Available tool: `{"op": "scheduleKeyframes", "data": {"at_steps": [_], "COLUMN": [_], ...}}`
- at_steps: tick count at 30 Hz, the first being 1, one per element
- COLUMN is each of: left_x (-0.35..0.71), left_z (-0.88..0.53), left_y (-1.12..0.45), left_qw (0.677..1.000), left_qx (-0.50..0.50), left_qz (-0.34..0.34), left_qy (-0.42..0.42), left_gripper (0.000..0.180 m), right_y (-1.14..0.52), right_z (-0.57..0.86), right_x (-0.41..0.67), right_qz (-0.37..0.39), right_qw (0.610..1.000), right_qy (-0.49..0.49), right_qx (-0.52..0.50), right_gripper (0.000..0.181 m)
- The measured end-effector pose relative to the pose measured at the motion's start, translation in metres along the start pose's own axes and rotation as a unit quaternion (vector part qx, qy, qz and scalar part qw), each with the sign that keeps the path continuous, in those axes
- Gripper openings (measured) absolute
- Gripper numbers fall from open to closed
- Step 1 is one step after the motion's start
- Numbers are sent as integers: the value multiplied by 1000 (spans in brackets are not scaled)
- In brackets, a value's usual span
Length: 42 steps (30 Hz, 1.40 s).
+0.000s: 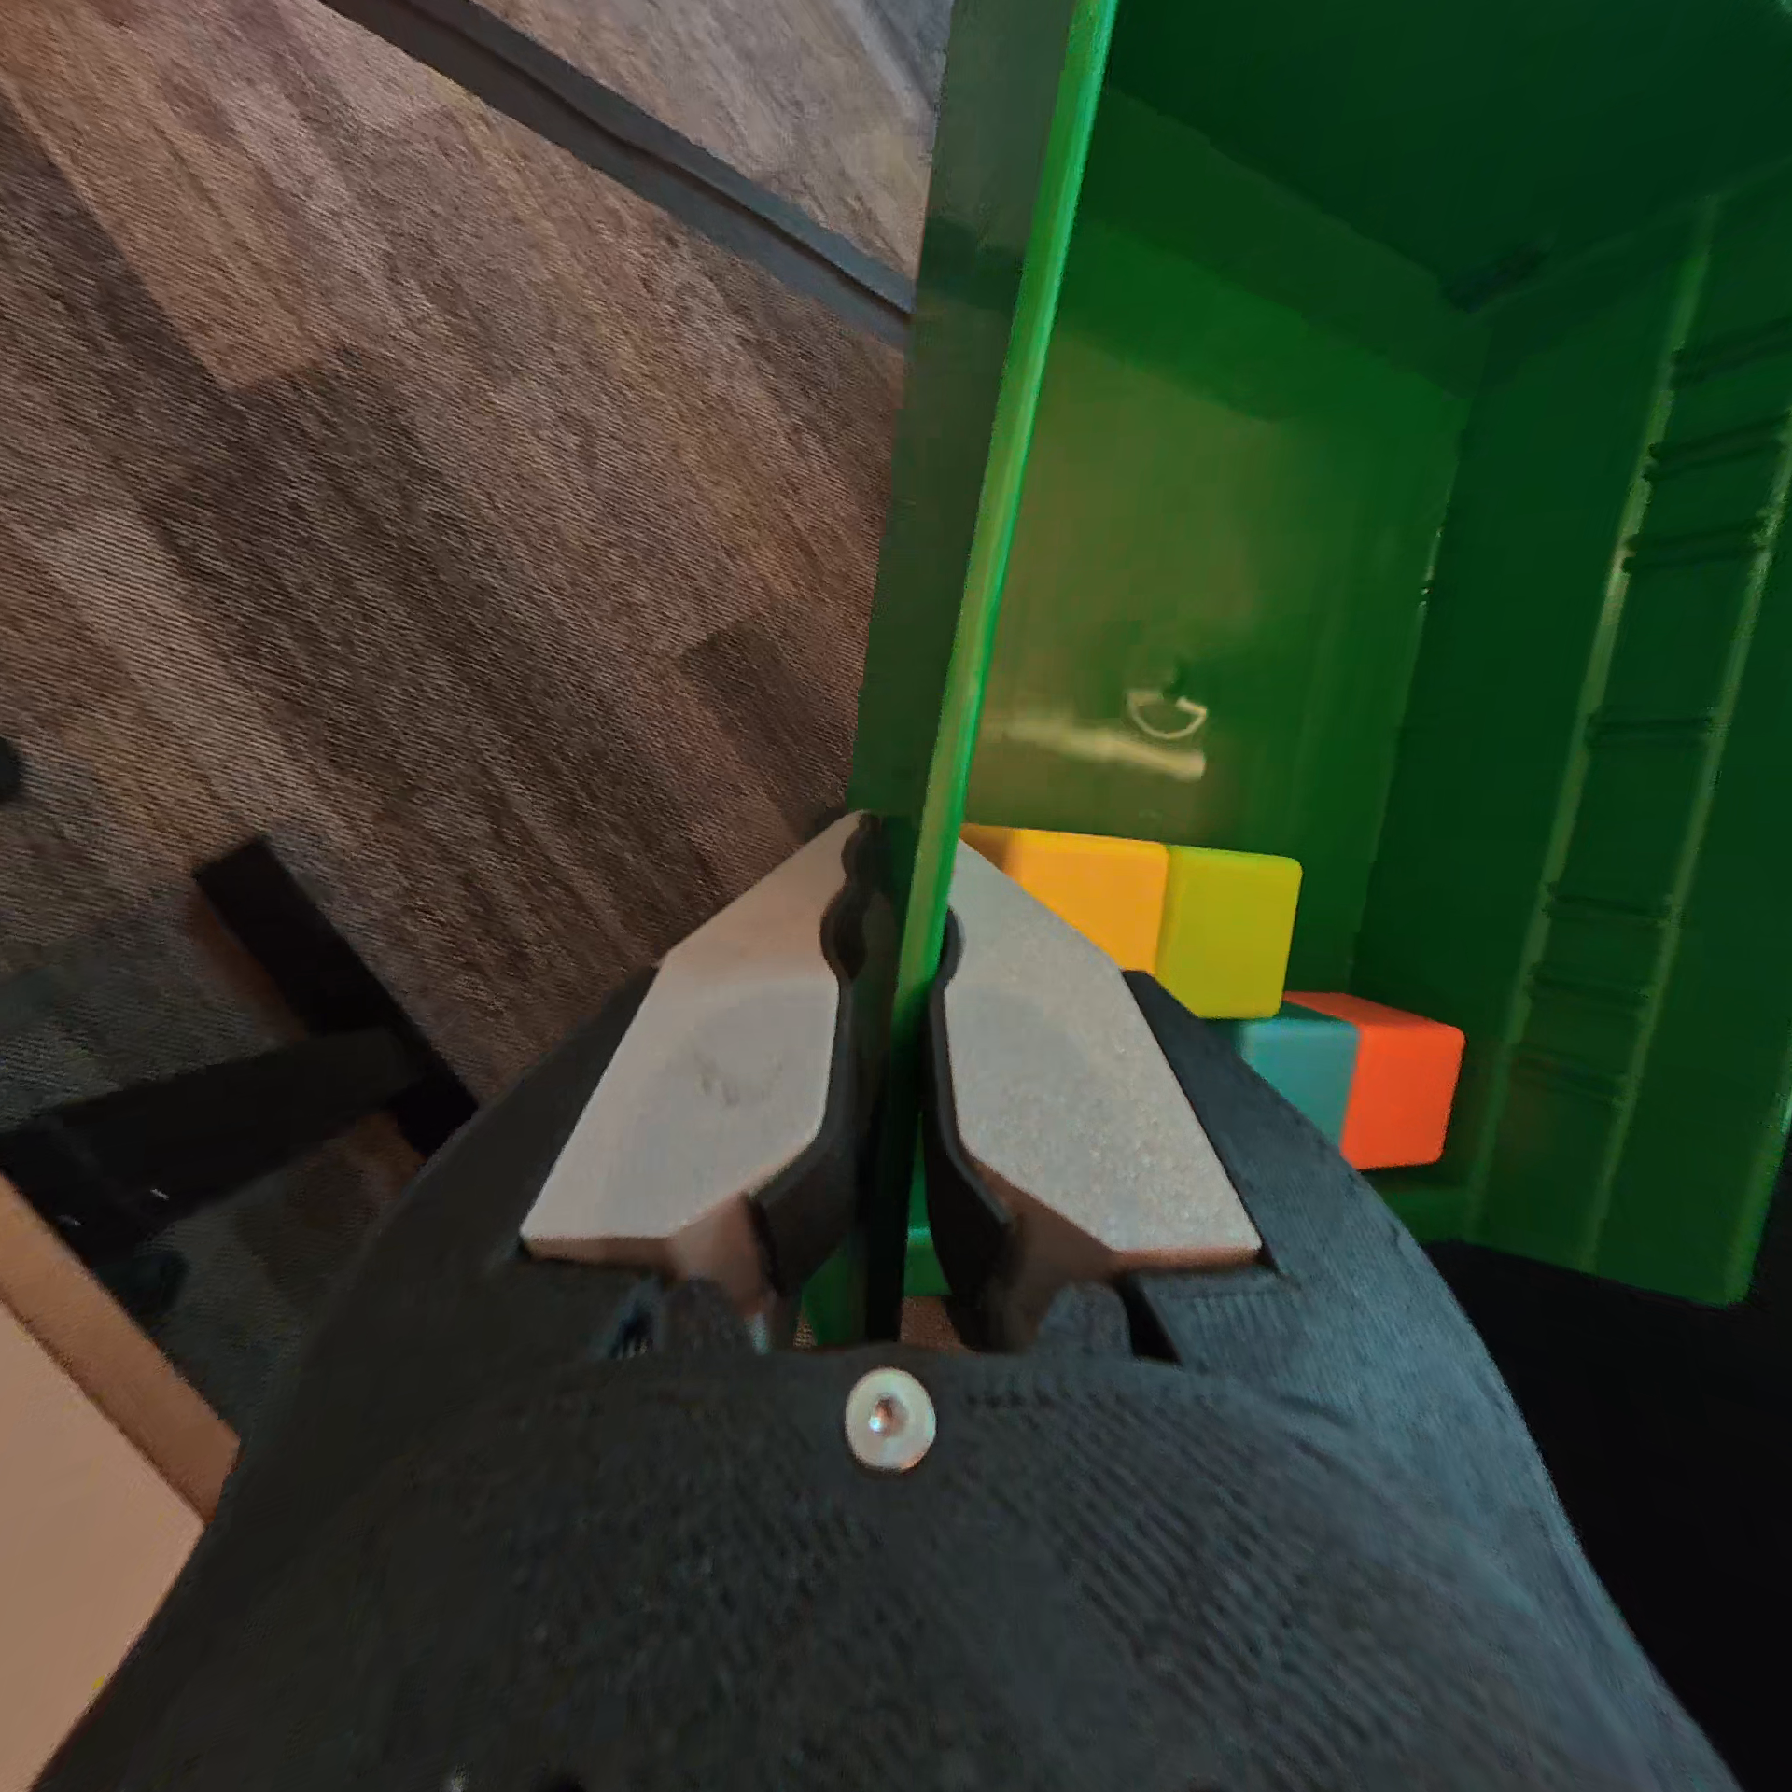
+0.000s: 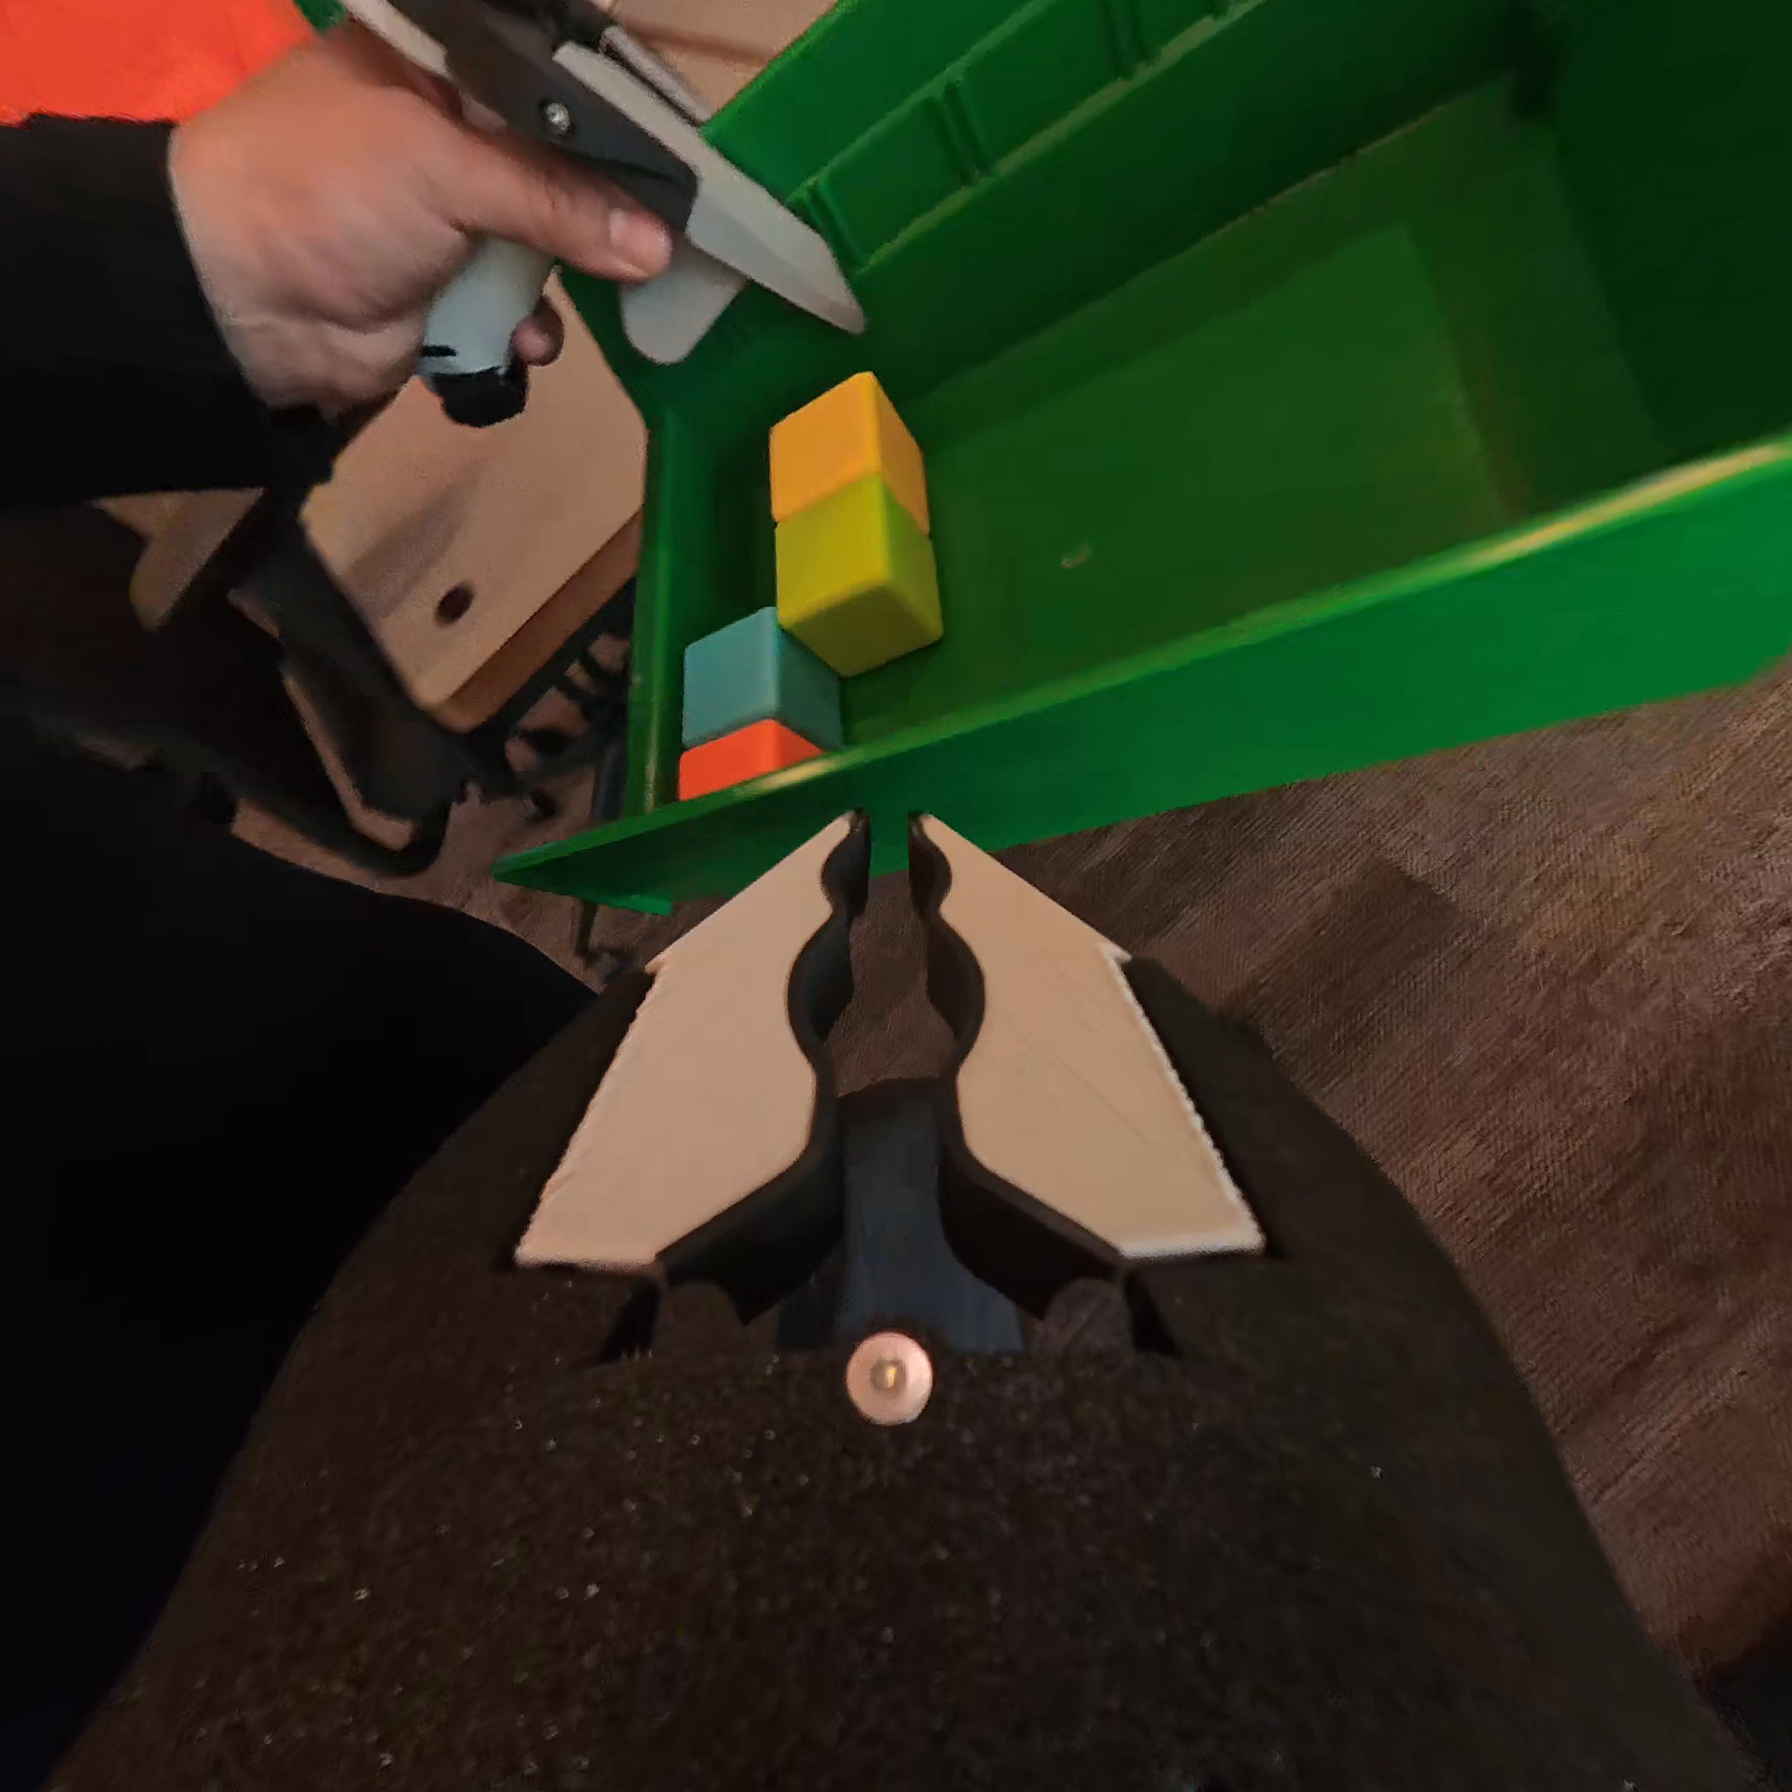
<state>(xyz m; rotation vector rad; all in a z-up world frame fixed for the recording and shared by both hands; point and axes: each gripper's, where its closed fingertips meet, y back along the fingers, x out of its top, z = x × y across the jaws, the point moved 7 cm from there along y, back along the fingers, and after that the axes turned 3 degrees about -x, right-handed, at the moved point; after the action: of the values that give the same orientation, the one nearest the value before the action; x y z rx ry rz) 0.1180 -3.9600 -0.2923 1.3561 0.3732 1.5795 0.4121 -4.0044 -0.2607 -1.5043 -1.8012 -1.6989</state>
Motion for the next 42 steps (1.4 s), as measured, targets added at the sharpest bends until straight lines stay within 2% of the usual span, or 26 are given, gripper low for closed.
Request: {"op": "scheduleKeyframes", "data": {"at_steps": [8,12,14,17,20,22,25,32,36,42], "left_x": [179,233,252,297,354,391,439,521,569,654], "left_z": [-111,-182,-229,-308,-387,-434,-502,-643,-732,-861], "left_y": [-48,-88,-99,-112,-121,-122,-116,-120,-130,-110], "left_qw": [1000,999,996,994,992,994,994,992,991,977], "left_qx": [31,24,12,0,-17,-10,1,37,59,150], "left_qz": [3,11,30,57,84,76,79,78,66,64], "left_qy": [-3,35,81,93,92,78,75,95,105,138], "left_gripper": [5,4,4,4,4,4,5,4,4,4], "right_y": [-53,-127,-168,-225,-281,-310,-360,-510,-604,-734], "right_z": [184,234,270,309,350,371,393,461,515,592], "right_x": [152,232,273,337,390,425,474,585,656,786], "right_qz": [-42,-51,-53,-34,-64,-79,-78,-96,-81,-98], "right_qw": [999,997,996,998,997,996,997,994,991,976], "right_qy": [13,50,69,44,42,30,1,31,49,99], "right_qx": [-3,10,-35,4,-17,-28,0,47,90,165], "right_gripper": [4,1,0,2,3,3,3,3,3,7]}}
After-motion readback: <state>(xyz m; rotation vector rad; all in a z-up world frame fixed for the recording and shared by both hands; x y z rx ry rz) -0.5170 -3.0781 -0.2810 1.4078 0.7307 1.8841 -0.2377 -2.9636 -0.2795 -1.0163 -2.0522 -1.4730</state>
